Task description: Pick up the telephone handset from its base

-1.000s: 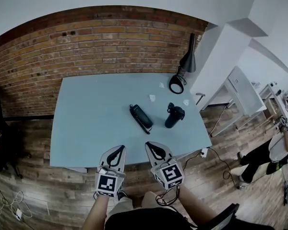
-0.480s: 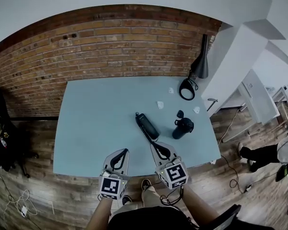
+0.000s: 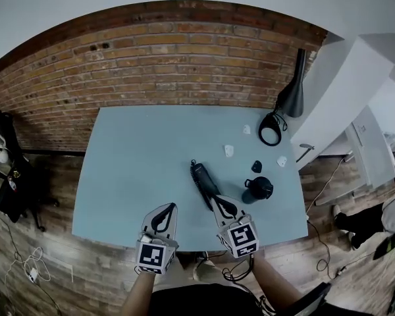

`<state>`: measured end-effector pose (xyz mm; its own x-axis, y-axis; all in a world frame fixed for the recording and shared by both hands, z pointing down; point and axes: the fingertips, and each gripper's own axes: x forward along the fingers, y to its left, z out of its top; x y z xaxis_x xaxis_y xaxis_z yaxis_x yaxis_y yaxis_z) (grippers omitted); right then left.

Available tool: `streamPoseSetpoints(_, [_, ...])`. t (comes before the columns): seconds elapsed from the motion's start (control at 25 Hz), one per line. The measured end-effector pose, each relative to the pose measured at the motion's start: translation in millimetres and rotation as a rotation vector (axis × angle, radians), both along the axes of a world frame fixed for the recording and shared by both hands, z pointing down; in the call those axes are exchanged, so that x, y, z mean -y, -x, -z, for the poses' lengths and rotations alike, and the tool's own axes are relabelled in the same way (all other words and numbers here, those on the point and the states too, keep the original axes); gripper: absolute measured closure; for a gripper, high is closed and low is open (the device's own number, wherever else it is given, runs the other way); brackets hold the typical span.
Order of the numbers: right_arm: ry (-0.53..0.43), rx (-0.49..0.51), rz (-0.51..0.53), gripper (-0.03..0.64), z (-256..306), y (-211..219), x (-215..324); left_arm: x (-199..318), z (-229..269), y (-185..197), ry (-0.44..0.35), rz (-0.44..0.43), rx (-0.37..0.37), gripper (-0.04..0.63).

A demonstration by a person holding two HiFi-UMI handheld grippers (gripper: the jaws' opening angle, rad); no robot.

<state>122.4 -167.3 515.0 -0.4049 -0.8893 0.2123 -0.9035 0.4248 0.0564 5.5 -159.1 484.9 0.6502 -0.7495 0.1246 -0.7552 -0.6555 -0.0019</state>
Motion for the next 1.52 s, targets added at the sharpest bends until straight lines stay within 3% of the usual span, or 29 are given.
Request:
streamPoseSetpoints(0.44, [0.159,-0.105,-0.028,0.56,-55.3,-19.9,62.3,52.9,-21.3,-9.5,0.045,-0.051,0.019,0.572])
streamPoseSetpoints(0.56, [0.231,-0.106,-0.034,0.475,-82.0,-24.3,76.3,64.1,-17.6,-6.4,0.051,-0.054,0.04,0.572])
streamPoseSetpoints(0.84, [0.366,-0.137,0.021,0.363,-133.6,-16.8,96.3,78.3,-24.6,14.4,0.067,-0.008,0.053,0.572])
streamPoseSetpoints(1.36, [0.511,-0.175,0.027,0.341,-206.2,-14.8,117.2,85.3,-31.9,53.6,0.113,0.079,0.105,0.572])
streamPoseSetpoints(1.52, [0.539,-0.189,0.022,0.341,-217.6,-16.5,124.2,88.0,-32.4,62.9,0.085,0.115,0.092,0.572])
